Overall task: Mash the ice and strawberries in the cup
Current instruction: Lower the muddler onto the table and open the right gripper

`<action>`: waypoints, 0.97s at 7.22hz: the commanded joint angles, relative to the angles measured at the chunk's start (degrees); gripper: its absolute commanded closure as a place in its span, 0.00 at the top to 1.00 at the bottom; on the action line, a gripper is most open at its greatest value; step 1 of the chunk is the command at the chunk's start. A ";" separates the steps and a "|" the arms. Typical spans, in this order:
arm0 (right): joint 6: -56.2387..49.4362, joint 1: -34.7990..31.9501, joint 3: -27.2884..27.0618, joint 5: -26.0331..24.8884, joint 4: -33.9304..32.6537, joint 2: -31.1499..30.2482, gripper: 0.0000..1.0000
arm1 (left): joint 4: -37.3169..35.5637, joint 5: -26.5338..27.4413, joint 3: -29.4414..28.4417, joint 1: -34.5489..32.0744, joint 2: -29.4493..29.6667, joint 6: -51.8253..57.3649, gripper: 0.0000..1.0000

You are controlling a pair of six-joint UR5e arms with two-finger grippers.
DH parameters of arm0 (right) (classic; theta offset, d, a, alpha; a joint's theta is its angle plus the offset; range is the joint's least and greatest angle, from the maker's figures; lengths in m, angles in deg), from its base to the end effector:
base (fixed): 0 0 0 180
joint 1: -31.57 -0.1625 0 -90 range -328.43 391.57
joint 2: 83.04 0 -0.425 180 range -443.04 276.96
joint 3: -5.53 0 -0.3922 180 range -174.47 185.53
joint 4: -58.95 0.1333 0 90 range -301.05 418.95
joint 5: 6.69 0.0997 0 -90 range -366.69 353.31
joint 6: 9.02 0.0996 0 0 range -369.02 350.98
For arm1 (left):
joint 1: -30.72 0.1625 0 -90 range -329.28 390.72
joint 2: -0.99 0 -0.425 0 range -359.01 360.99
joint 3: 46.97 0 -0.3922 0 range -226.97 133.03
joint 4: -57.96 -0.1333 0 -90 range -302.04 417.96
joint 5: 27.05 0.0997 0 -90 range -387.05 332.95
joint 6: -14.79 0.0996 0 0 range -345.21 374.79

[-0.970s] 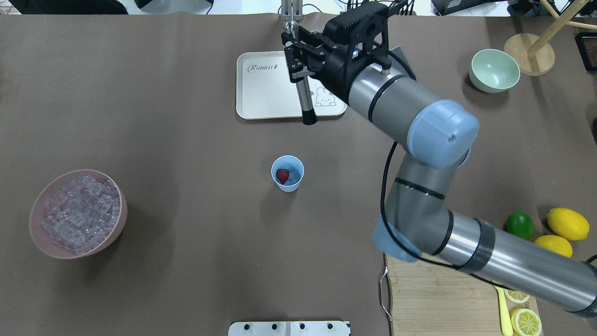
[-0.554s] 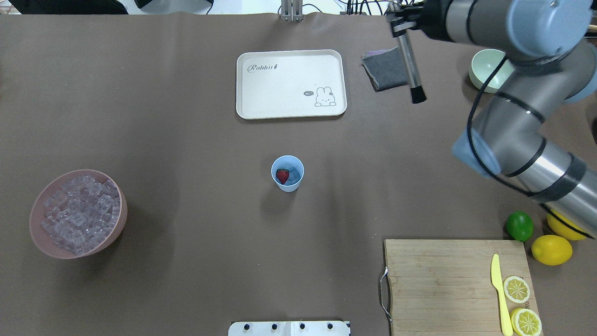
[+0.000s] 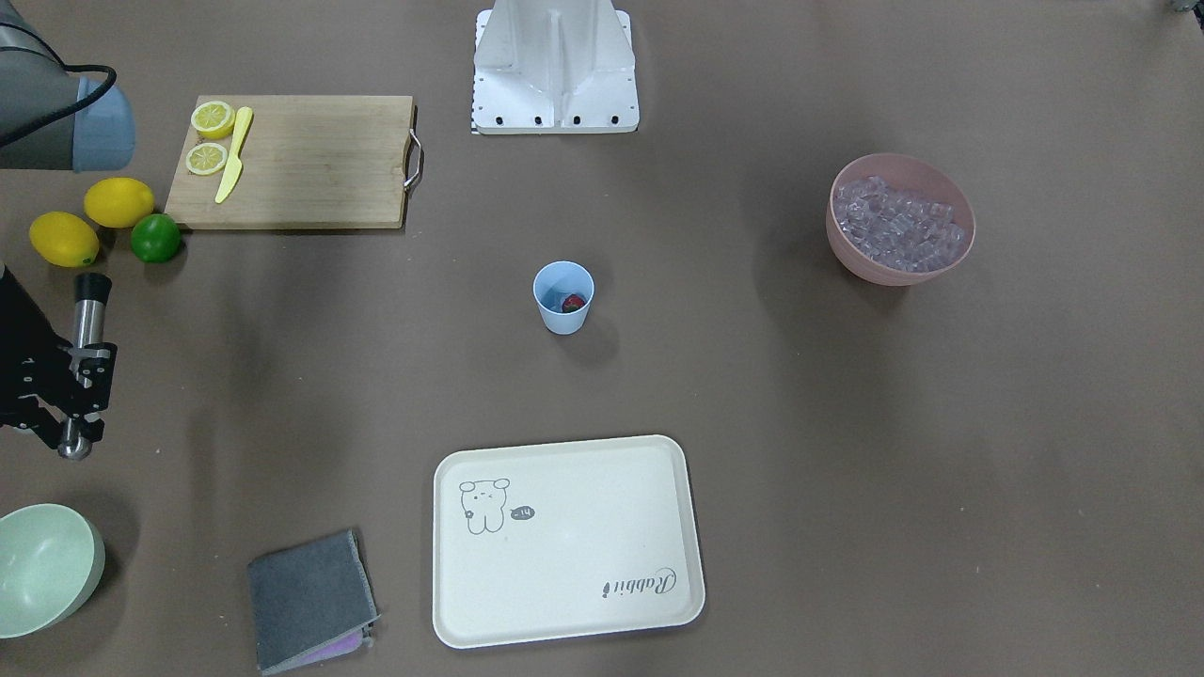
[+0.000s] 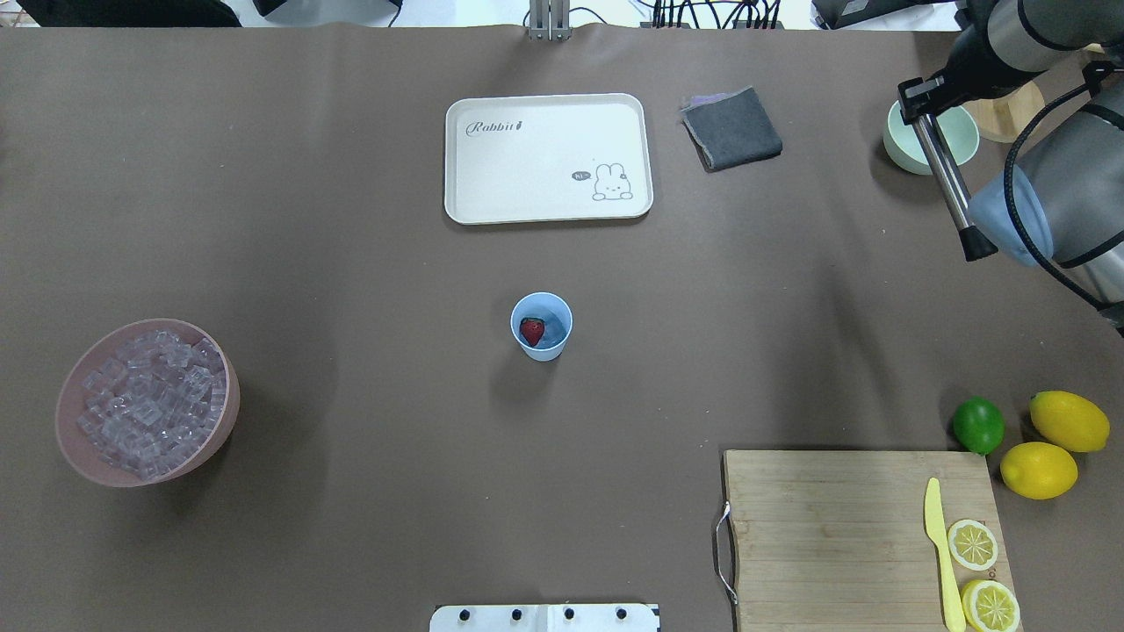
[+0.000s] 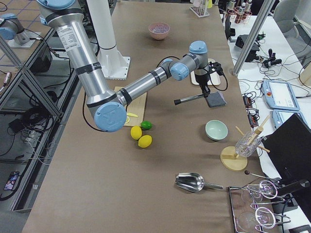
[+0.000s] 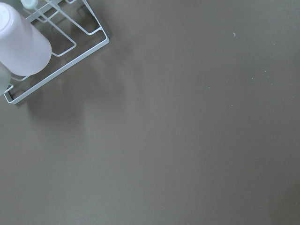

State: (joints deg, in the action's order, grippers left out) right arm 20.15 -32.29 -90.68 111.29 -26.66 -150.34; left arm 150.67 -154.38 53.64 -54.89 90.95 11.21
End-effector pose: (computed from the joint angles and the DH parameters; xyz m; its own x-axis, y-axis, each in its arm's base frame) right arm -0.2038 -0.6117 0.3838 0.7726 -0.1759 0.6100 -0.0096 0.9575 0.2883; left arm -0.0344 -0.5046 0.5697 0.7853 0.1388 -0.6034 -0.0255 0.9810 0.1924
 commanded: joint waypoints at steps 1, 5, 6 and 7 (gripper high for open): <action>6.65 -0.65 7.06 6.91 -3.08 -0.89 0.00 | 2.20 1.46 -0.23 1.59 0.39 -0.02 0.98; 11.61 3.47 11.57 6.30 4.12 -3.88 0.00 | 3.01 3.49 -0.15 3.79 0.48 -0.02 0.98; 11.61 4.44 11.66 6.13 4.22 -3.89 0.00 | 3.01 3.49 -0.06 3.79 0.48 -0.02 0.98; 11.52 5.58 11.92 4.73 4.22 -3.89 0.00 | 3.01 3.49 0.03 3.79 0.48 -0.02 0.98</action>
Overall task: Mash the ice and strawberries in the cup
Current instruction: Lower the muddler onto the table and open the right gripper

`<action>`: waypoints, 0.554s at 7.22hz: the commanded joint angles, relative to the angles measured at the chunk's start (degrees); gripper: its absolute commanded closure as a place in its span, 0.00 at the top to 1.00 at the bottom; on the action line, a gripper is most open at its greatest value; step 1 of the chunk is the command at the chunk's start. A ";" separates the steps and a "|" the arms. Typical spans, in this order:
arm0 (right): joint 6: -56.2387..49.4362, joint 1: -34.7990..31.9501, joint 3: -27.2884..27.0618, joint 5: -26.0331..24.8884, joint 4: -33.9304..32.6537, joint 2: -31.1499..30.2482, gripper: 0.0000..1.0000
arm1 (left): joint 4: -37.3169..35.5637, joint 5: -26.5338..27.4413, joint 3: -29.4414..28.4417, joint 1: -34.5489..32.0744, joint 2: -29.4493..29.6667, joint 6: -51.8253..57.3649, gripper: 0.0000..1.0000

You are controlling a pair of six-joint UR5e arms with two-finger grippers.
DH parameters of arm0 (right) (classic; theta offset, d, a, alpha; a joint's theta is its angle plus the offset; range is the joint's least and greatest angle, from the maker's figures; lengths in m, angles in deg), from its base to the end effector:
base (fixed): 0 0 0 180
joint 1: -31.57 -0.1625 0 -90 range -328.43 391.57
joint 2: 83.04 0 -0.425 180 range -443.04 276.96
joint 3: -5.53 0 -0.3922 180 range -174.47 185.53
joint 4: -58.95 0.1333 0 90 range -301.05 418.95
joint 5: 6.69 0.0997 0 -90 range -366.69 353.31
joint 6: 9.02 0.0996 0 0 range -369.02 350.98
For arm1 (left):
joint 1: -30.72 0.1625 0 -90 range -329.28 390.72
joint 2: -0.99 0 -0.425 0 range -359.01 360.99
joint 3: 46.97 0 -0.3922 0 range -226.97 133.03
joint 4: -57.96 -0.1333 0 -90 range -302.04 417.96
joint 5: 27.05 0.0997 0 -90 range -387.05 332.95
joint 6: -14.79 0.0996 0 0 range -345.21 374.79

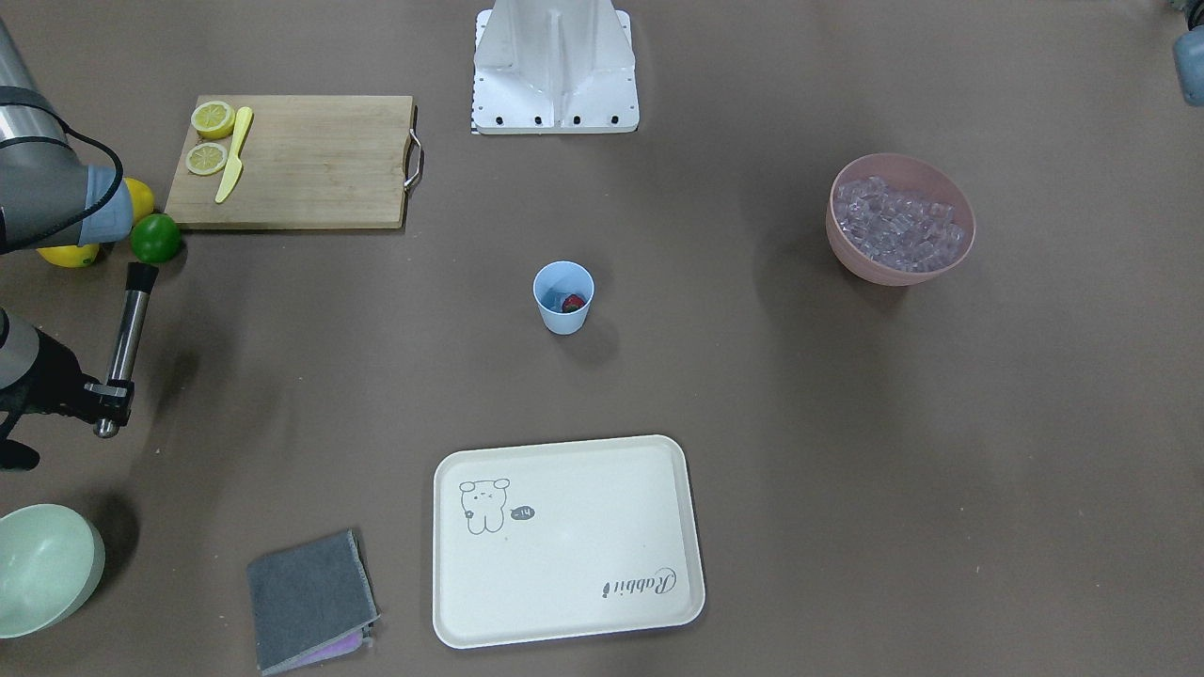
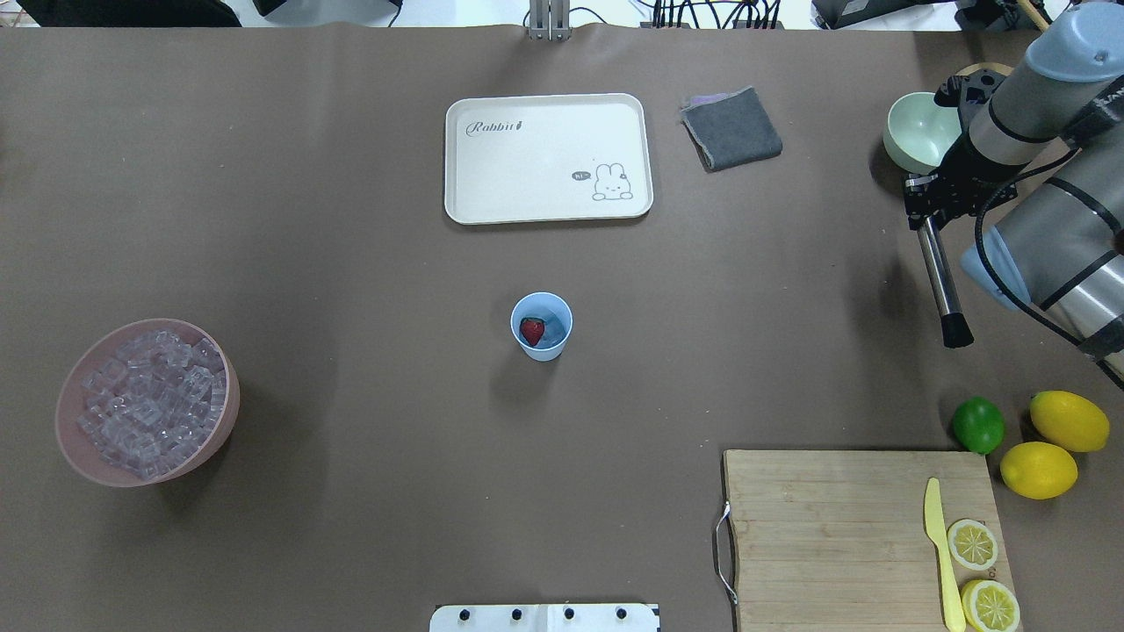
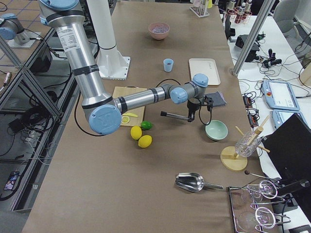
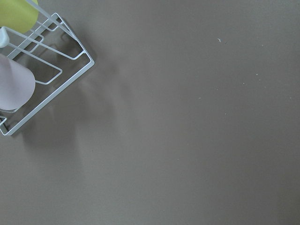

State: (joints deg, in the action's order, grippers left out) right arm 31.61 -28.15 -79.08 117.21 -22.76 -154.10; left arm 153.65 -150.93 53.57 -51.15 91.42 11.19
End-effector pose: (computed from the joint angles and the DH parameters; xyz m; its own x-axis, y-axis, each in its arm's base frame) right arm -0.2568 -0.5941 0.5122 0.7694 0.0684 0.6352 -0.0434 0.9976 -0.0548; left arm -0.0052 -0.5133 0.5635 0.8062 0.2155 -0.5510 -0.0850 0.9638 0.2526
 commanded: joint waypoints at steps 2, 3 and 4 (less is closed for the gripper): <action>0.06 2.59 0.49 -1.82 0.41 0.04 0.00 | 0.02 0.04 0.09 0.05 0.00 0.00 0.98; 0.06 3.03 1.45 -3.30 0.68 0.65 0.00 | 0.02 0.04 0.09 0.05 0.00 0.00 0.98; 0.06 3.21 2.85 -3.92 2.94 0.75 0.00 | 0.02 0.04 0.09 0.05 0.00 0.00 0.98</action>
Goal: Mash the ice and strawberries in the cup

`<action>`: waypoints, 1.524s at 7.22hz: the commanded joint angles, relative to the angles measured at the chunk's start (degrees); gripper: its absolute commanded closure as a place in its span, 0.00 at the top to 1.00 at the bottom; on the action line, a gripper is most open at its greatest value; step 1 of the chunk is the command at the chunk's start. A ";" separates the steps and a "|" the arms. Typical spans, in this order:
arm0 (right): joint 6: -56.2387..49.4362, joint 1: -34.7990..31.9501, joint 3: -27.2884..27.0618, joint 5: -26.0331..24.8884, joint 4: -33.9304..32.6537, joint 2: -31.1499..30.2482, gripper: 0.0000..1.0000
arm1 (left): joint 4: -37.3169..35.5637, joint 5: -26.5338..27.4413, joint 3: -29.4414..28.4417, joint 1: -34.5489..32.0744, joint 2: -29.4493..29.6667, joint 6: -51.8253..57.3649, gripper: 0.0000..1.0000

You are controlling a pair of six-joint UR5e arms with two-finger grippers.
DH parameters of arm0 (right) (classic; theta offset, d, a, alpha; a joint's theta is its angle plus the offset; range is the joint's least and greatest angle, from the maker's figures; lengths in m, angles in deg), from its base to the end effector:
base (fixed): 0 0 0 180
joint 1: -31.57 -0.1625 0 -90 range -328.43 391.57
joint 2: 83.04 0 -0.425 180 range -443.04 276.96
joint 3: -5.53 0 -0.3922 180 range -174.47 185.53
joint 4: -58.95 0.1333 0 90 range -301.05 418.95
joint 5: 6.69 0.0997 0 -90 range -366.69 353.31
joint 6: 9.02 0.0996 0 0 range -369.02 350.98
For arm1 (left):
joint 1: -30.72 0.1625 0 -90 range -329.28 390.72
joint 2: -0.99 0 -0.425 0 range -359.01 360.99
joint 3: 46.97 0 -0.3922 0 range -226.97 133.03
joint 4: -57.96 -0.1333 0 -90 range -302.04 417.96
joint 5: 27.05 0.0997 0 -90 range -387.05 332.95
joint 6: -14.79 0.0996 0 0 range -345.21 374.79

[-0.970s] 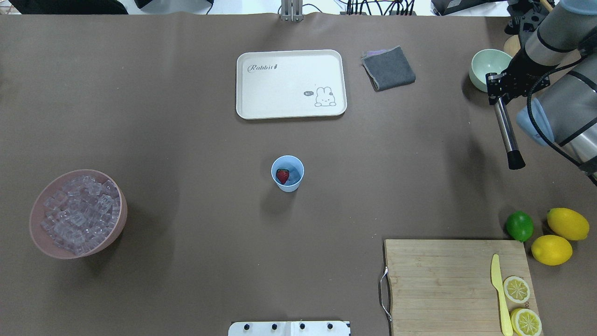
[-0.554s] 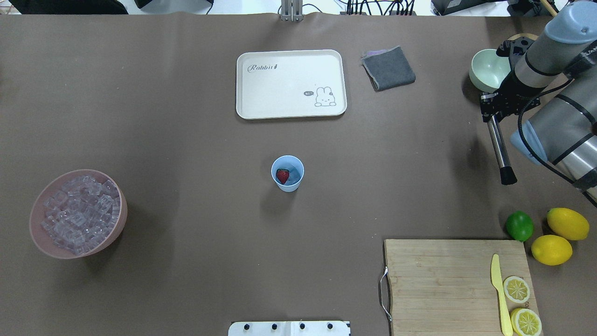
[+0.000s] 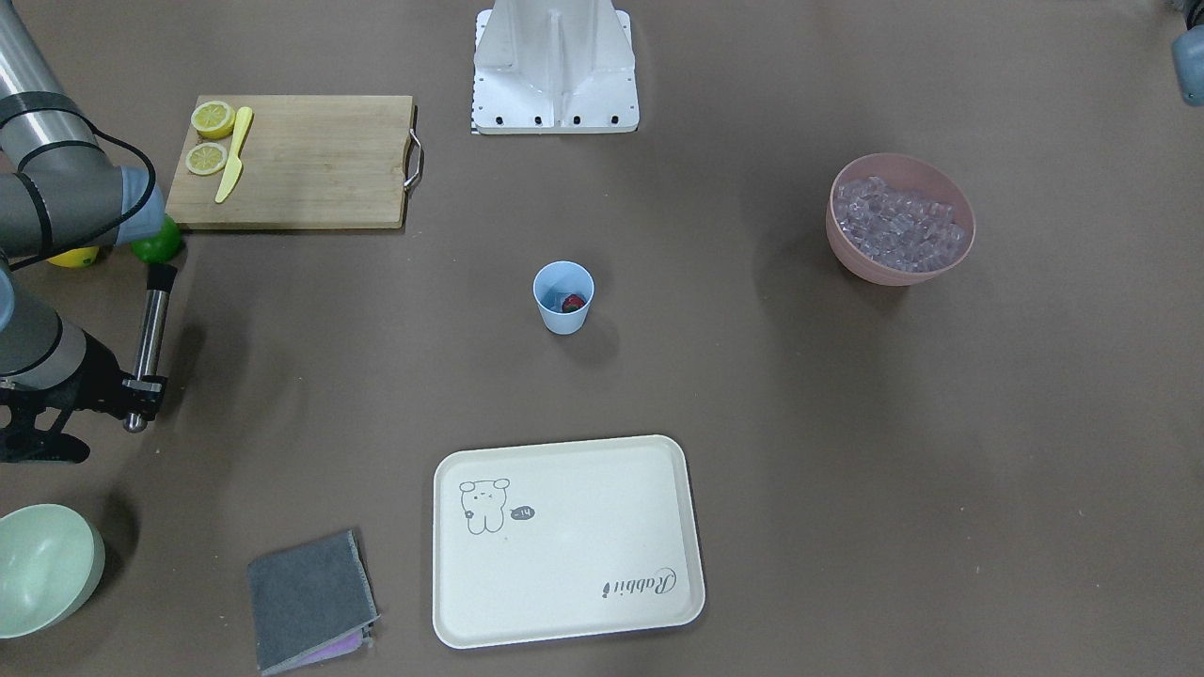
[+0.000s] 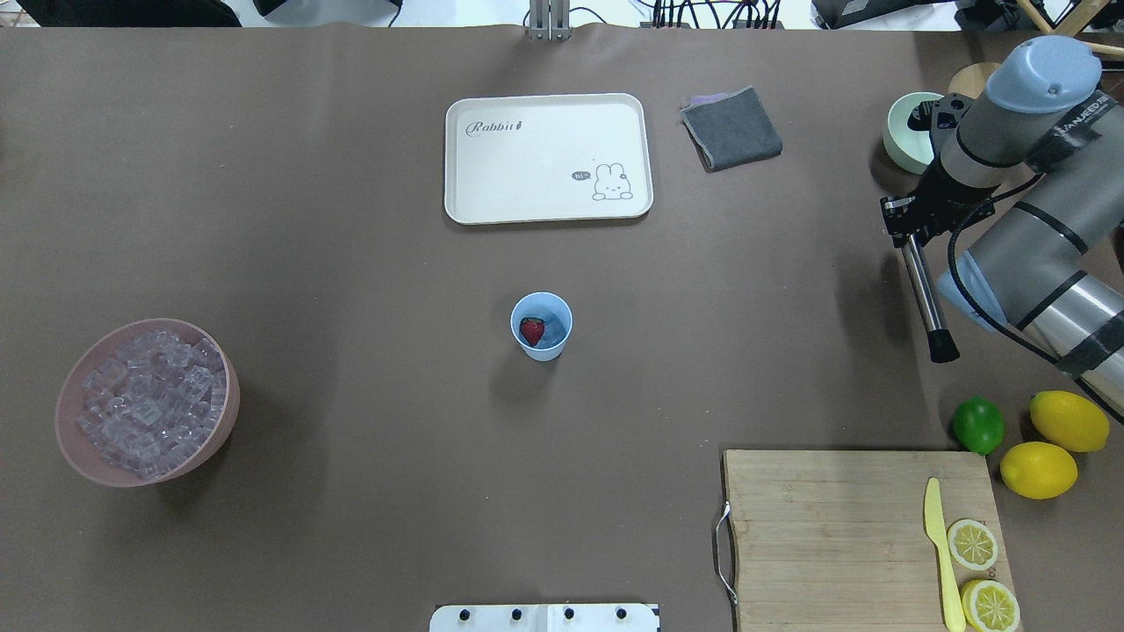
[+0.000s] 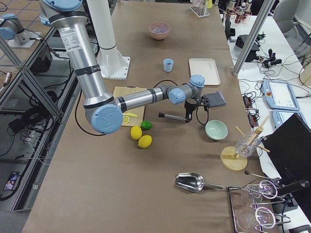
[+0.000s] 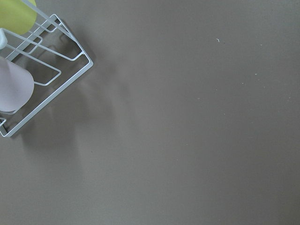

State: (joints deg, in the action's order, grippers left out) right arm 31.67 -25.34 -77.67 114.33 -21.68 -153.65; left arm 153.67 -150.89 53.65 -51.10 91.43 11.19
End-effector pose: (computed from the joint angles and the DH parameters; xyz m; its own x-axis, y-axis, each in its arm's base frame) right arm -0.2852 -0.5879 0.5198 0.7948 0.0294 0.6062 -0.0156 0.9995 -0.0281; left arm -0.0048 -0.5134 0.5627 0.8063 0.2172 -0.5503 -0.0858 0.9633 0.2545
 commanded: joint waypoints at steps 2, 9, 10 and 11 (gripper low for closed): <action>0.09 0.40 3.21 -1.05 3.64 0.65 0.39 | 0.00 0.00 0.01 0.00 0.09 0.00 0.98; -22.80 -15.04 -19.42 0.01 -27.51 -4.06 1.00 | -2.01 0.18 -0.43 -0.61 1.41 4.47 0.98; -27.90 -18.81 -22.59 0.79 -27.13 -10.62 1.00 | -2.98 0.09 -0.34 -1.40 1.06 4.66 0.98; -34.56 -23.64 -23.41 2.19 -27.12 -15.21 1.00 | -3.16 0.00 -0.43 -2.45 0.36 4.66 0.98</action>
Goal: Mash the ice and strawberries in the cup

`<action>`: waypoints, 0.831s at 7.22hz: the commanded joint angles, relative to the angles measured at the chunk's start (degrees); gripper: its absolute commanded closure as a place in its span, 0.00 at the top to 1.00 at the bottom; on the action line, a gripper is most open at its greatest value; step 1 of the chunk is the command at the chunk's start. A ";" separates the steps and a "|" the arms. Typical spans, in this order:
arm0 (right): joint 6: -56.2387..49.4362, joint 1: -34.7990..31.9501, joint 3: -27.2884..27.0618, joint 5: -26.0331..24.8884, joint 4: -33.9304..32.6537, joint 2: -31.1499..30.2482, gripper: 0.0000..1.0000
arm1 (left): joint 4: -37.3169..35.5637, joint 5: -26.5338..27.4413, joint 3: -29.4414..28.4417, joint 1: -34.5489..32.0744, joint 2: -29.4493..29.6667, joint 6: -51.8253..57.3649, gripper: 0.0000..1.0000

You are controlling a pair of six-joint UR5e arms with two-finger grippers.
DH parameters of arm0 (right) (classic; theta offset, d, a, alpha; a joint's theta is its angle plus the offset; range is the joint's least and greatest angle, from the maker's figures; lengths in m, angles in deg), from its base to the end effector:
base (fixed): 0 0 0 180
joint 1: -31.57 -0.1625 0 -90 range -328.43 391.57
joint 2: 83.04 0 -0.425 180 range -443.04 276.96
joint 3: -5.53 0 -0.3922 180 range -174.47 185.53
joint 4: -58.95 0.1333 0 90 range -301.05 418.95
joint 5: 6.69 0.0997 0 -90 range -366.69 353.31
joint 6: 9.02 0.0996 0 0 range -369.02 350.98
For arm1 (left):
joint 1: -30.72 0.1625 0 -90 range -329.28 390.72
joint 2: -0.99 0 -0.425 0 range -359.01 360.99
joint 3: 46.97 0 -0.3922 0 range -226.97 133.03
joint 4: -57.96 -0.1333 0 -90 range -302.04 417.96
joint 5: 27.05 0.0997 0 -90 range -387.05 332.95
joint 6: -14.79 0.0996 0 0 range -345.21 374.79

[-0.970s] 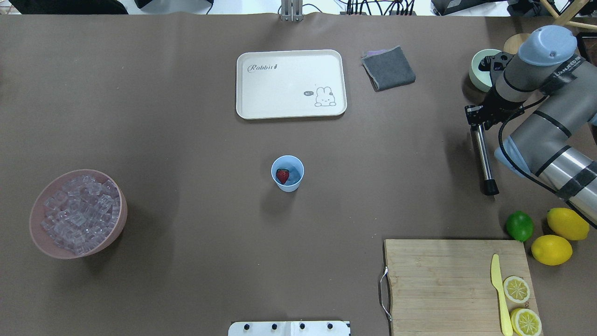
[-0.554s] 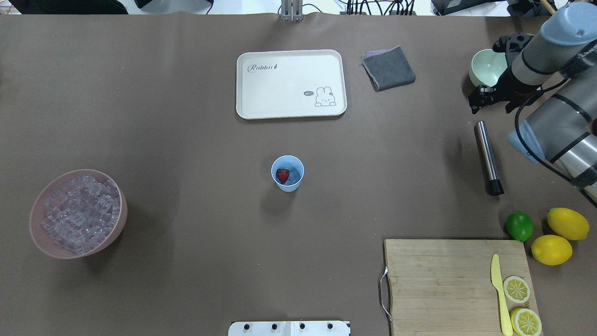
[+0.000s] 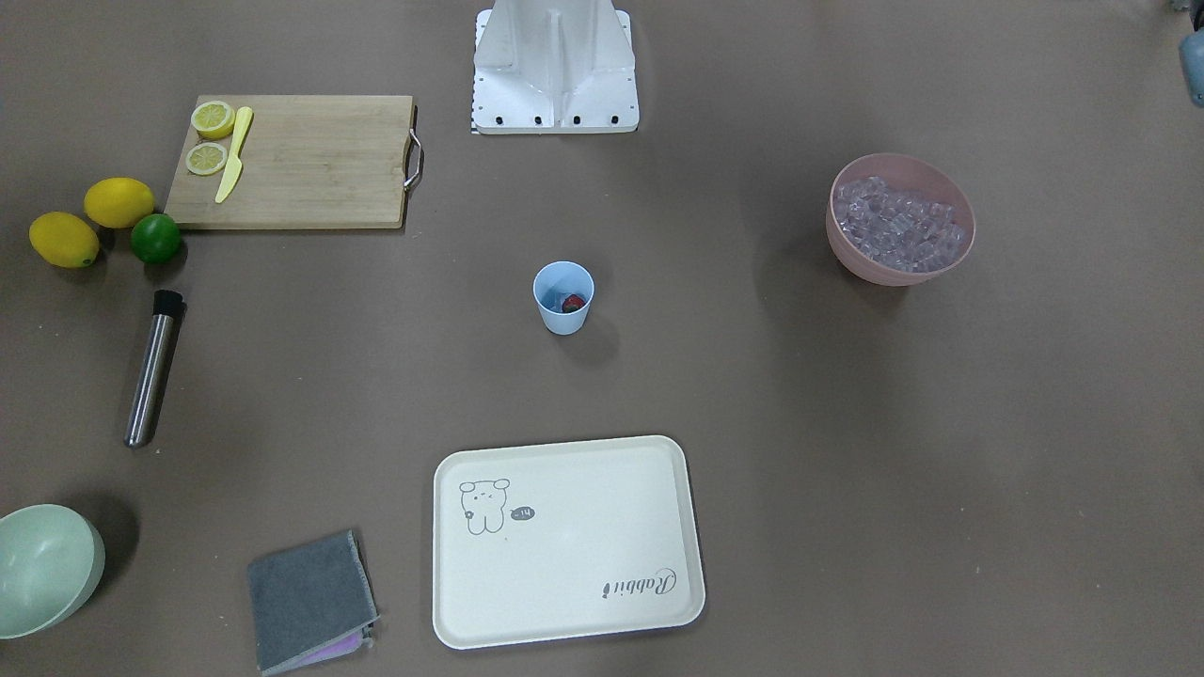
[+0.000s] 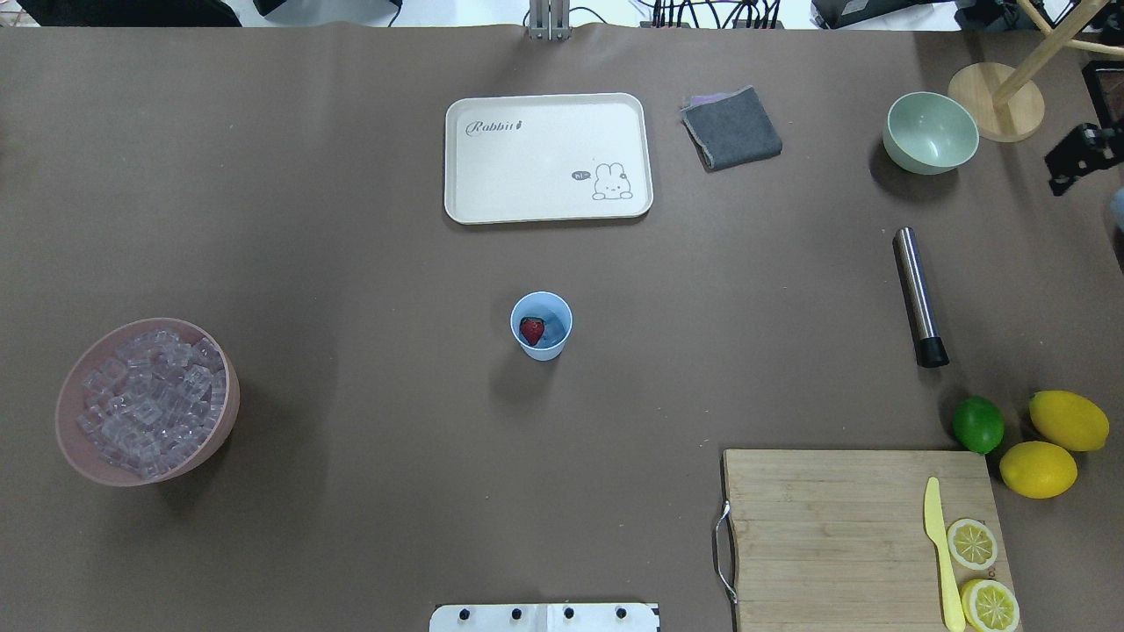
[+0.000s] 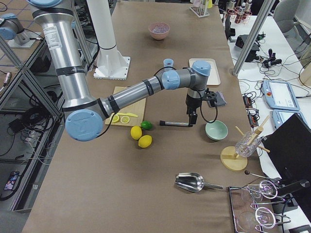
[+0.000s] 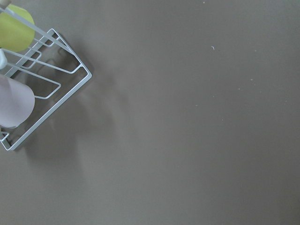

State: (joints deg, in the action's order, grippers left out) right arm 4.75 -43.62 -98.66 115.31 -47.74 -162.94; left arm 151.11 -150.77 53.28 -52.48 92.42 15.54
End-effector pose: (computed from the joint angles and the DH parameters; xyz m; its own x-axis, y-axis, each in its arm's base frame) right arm -0.0607 -0.5446 0.4901 0.8392 -0.0483 0.5416 0.0552 0.9985 0.0034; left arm -0.0168 -0.5179 0.5625 0.8075 0.2521 -0.5332 -0.1250 0.9567 0.2630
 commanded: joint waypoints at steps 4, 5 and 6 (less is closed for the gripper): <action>-16.67 -18.14 -1.73 6.93 2.69 -17.36 1.00 | -1.13 -5.57 0.03 -5.66 -5.21 0.22 0.98; -16.32 -18.41 -1.12 7.02 5.42 -19.65 1.00 | -1.13 -5.57 -0.23 -5.66 -5.21 0.21 0.98; -16.67 -19.80 -0.76 7.11 5.70 -20.46 1.00 | -1.13 -5.57 -0.49 -5.66 -5.39 0.21 0.98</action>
State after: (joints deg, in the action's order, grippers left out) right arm -11.67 -61.99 -99.95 122.29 -43.62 -181.49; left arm 149.98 -156.19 53.09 -58.06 87.28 15.77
